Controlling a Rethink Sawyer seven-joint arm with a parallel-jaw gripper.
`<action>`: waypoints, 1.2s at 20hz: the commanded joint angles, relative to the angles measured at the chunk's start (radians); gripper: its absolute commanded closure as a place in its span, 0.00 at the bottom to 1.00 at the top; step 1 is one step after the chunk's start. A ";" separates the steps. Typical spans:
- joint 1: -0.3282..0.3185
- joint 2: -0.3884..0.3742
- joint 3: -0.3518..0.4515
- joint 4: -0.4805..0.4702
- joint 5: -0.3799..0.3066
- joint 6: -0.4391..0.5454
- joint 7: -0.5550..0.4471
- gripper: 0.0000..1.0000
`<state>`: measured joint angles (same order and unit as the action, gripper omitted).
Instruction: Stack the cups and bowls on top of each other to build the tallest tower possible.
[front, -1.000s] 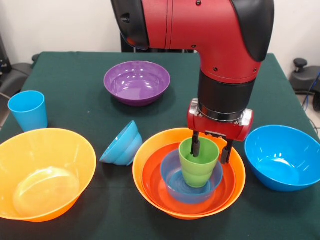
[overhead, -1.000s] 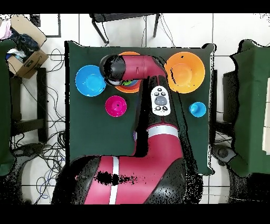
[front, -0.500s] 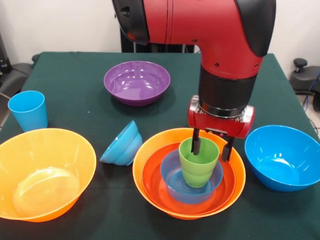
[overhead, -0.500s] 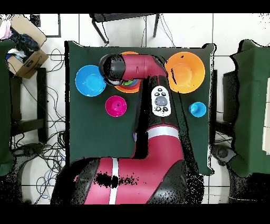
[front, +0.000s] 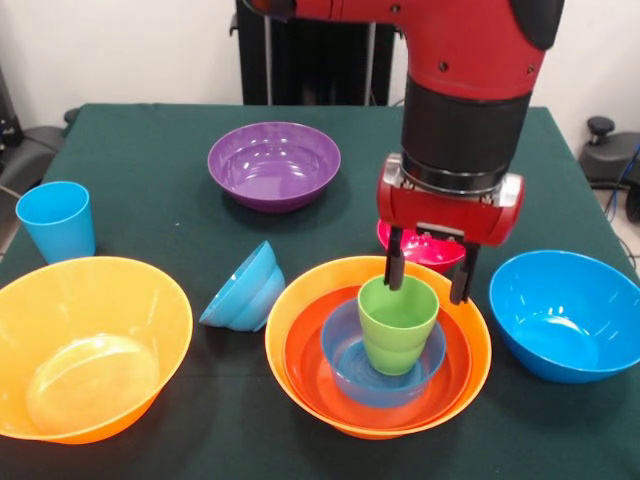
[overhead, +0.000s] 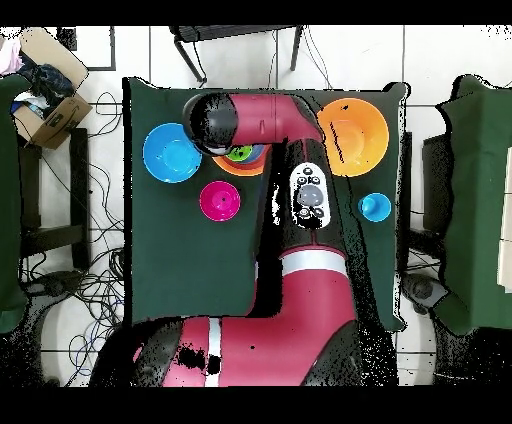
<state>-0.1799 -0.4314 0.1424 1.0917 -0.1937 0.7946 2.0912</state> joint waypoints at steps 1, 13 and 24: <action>-0.034 -0.004 0.075 0.087 0.005 0.003 -0.059 0.00; -0.060 -0.035 0.087 0.154 0.017 0.030 -0.076 0.00; -0.017 -0.091 0.041 0.197 0.018 0.057 0.013 0.00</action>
<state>-0.2248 -0.5111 0.1438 1.1968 -0.1814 0.7948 2.0912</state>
